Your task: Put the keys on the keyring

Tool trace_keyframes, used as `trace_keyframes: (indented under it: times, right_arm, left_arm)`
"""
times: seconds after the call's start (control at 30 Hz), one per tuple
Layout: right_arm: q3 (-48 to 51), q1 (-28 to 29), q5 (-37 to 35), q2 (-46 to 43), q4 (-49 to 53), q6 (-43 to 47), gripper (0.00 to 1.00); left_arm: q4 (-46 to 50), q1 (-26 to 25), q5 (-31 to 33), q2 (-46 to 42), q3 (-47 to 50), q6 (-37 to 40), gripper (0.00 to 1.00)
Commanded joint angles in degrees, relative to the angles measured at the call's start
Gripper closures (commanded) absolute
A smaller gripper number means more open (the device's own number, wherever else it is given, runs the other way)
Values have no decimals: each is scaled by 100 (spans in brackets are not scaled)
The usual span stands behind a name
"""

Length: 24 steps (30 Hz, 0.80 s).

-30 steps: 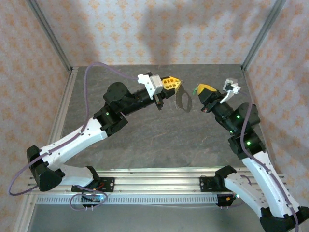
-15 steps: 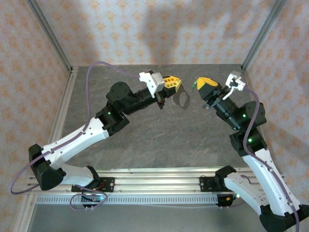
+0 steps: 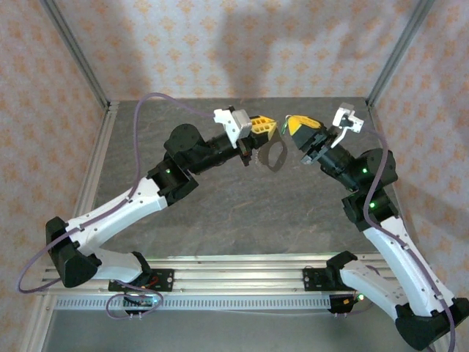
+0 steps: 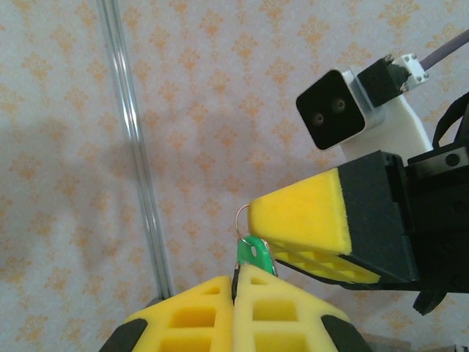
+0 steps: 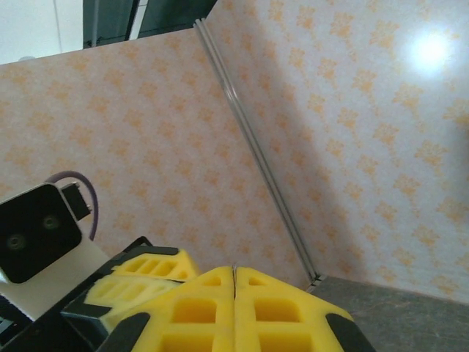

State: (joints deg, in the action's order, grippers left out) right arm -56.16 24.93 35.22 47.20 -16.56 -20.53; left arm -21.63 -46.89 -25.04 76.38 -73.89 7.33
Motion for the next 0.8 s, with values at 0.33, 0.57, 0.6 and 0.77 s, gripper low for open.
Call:
trace_keyframes:
  times: [0.33, 0.57, 0.6, 0.77]
  right_arm:
    - [-129, 206, 169, -96, -201, 88, 100]
    - [-54, 214, 187, -62, -146, 100, 100]
    - [-44, 214, 191, -50, -138, 96, 100]
    - [-26, 214, 160, 6, -33, 176, 100]
  left_arm:
    - [-183, -72, 25, 39, -214, -83, 100]
    - [-206, -74, 17, 44, -223, -83, 100]
    - [-207, -71, 16, 50, -227, -79, 100]
    - [-210, -70, 16, 45, -238, -65, 100]
